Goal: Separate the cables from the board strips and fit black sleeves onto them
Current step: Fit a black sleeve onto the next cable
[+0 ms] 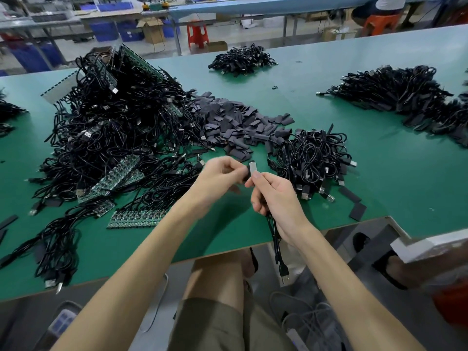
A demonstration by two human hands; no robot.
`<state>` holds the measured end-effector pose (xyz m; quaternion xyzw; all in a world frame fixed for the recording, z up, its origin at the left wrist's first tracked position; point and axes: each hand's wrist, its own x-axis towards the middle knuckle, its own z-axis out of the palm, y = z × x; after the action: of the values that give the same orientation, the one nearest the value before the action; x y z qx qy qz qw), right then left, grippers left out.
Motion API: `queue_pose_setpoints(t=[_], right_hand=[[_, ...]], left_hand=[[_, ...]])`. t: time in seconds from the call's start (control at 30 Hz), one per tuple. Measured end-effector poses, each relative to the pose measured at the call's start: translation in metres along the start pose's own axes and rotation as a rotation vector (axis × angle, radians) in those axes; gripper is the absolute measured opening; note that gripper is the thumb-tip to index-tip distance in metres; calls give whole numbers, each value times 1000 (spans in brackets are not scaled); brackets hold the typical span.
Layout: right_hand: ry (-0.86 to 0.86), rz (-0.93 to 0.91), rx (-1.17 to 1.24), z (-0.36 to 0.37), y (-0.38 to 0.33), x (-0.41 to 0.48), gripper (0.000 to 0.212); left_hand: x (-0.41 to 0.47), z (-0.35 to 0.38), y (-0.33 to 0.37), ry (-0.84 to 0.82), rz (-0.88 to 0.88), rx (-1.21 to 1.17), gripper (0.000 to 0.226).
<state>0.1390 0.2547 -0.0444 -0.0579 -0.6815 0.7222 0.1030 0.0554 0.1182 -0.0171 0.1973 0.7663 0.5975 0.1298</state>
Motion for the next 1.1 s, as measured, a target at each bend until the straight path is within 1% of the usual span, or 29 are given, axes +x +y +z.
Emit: queue_pose_setpoints(t=[0.03, 0.07, 0.17, 0.27, 0.33, 0.47, 0.63, 0.73, 0.87, 1.1], right_hand=[[-5, -2, 8, 0, 0, 0, 34], [-14, -2, 10, 1, -1, 0, 35], [-54, -6, -16, 2, -1, 0, 35], [-91, -27, -59, 4, -2, -1, 35], [-111, -43, -90, 5, -1, -2, 36], [-143, -56, -139, 6, 0, -2, 36], [-143, -61, -137, 5, 1, -1, 36], [-184, -57, -126, 4, 0, -2, 37], [-255, -29, -90, 1, -3, -2, 36], [-329, 3, -73, -1, -5, -1, 37]], left_hand=[[-8, -2, 0, -87, -24, -73, 10], [-14, -5, 0, -129, -29, -115, 9], [-25, -14, 1, -139, -12, -184, 6], [-28, -20, 2, -141, 11, -181, 12], [-29, -21, 1, -151, 38, -196, 12], [-29, -23, -3, -98, 54, -227, 14], [-28, -24, -11, -25, 43, -339, 36], [-27, -24, -14, 15, 31, -476, 36], [-27, -17, -18, 20, 2, -687, 33], [-27, -10, -25, 9, -75, -861, 30]])
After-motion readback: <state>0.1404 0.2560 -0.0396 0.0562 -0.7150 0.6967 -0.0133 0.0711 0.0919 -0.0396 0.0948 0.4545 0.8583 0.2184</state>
